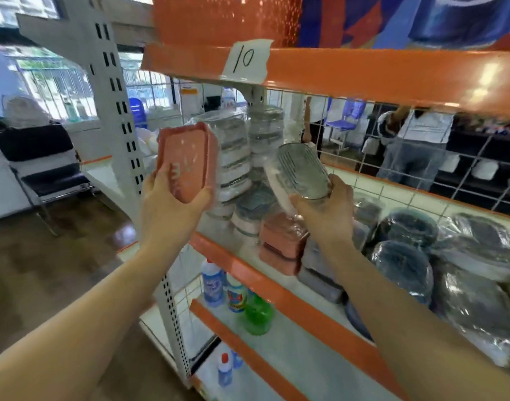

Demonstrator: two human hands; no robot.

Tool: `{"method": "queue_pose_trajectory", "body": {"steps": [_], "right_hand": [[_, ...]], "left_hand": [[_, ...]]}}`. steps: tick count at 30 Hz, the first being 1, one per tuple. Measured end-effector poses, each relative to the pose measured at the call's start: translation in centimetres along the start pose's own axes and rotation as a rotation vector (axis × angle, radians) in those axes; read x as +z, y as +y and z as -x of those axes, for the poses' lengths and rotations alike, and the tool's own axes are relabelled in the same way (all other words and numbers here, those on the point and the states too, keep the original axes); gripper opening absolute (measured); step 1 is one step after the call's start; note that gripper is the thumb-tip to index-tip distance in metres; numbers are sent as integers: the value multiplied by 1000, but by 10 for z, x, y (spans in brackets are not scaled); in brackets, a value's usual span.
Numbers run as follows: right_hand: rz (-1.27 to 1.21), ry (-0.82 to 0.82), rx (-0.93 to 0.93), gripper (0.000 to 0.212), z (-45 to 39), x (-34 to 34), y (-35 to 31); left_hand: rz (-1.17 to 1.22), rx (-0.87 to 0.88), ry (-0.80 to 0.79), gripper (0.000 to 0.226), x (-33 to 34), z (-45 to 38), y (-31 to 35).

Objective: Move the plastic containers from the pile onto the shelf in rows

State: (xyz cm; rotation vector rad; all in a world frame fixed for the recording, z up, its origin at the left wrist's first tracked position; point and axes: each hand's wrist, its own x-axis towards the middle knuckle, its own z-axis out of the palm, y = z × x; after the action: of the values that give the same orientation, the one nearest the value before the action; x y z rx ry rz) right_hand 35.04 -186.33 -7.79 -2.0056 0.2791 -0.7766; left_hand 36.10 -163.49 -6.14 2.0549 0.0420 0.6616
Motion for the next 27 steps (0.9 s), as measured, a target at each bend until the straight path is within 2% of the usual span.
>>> {"method": "queue_pose_trajectory", "body": {"steps": [5,9,16,22,27], "right_hand": [[-22,52,-49,60,-47,29,-3],[-46,51,-53,65,-80,47,0],[-45,97,-144,71,-118,75,-3],[-125,166,-169,52,-136,93,-12],[-111,184,-175,49,-157,106,-20]], "left_hand": [[-16,56,63,79,20,-44,1],[-46,144,103,80,37,-76,0],[16,211,188,68,56,-105,0],[60,285,184,67,61,-118,-17],[84,302,208,73,63,-120,-18]]}}
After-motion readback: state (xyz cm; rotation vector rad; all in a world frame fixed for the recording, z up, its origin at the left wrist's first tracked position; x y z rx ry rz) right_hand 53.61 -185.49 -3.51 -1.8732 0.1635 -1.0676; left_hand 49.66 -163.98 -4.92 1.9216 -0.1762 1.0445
